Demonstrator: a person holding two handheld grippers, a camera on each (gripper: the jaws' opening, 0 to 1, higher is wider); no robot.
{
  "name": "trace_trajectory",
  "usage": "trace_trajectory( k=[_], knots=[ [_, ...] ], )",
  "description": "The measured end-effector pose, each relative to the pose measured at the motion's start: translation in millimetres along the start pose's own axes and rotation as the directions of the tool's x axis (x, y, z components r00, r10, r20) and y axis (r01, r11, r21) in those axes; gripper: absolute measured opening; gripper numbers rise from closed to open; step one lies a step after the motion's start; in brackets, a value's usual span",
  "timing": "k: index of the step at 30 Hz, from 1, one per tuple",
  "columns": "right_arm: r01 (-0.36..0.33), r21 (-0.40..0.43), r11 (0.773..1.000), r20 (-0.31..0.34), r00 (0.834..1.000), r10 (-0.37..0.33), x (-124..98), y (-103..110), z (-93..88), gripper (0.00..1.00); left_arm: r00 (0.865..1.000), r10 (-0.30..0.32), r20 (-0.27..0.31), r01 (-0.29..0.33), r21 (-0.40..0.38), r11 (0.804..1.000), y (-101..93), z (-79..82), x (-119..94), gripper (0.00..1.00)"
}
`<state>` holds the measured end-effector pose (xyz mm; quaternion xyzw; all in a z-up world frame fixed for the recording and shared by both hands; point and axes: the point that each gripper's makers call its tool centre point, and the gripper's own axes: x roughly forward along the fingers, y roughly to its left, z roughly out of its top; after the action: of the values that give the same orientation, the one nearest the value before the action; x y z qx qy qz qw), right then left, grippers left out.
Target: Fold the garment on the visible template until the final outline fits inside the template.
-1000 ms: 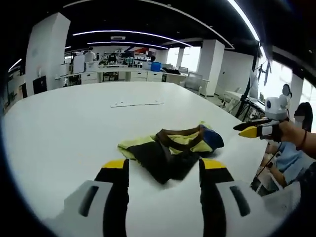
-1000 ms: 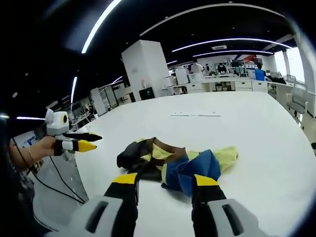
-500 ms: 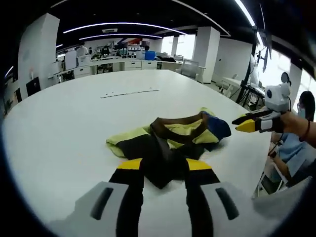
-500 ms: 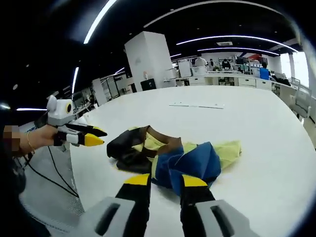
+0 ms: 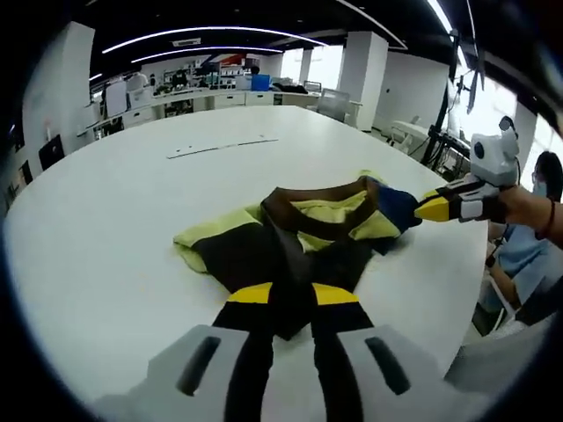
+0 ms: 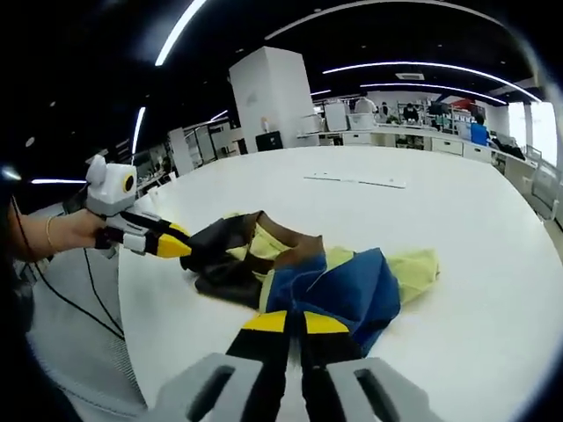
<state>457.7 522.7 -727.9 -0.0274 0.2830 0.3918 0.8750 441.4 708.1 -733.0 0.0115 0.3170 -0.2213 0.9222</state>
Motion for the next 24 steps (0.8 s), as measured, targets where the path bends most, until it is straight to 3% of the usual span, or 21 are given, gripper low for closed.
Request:
trace_trajectory(
  k=[4, 7, 10, 18, 24],
  knots=[
    [0.005, 0.0, 1.0, 0.008, 1.0, -0.005, 0.2, -0.6, 1.6, 0.0, 0.999, 0.024, -0.029, -0.023, 0.03, 0.999, 3.0, -6.7, 2.0, 0.0],
    [0.012, -0.012, 1.0, 0.011, 1.0, -0.011, -1.2, -0.9, 2.4, 0.0, 0.998, 0.042, -0.038, -0.04, 0.062, 0.997, 6.0, -9.8, 1.2, 0.0],
    [0.023, -0.013, 1.0, 0.02, 1.0, -0.023, -5.2, -2.3, 5.2, 0.0, 0.999, 0.043, -0.023, -0.042, 0.037, 0.998, 7.6, -7.8, -3.6, 0.0],
    [0.075, -0.033, 0.997, 0.067, 0.995, -0.072, -21.5, -12.8, 29.1, 0.0, 0.992, 0.114, 0.046, -0.118, 0.085, 0.989, 26.1, 19.7, -27.1, 0.0],
    [0.083, -0.054, 0.995, 0.082, 0.994, -0.079, -25.4, -16.7, 46.3, 0.0, 0.984, 0.146, 0.098, -0.153, 0.064, 0.986, 41.0, 41.7, -40.1, 0.0]
  ],
)
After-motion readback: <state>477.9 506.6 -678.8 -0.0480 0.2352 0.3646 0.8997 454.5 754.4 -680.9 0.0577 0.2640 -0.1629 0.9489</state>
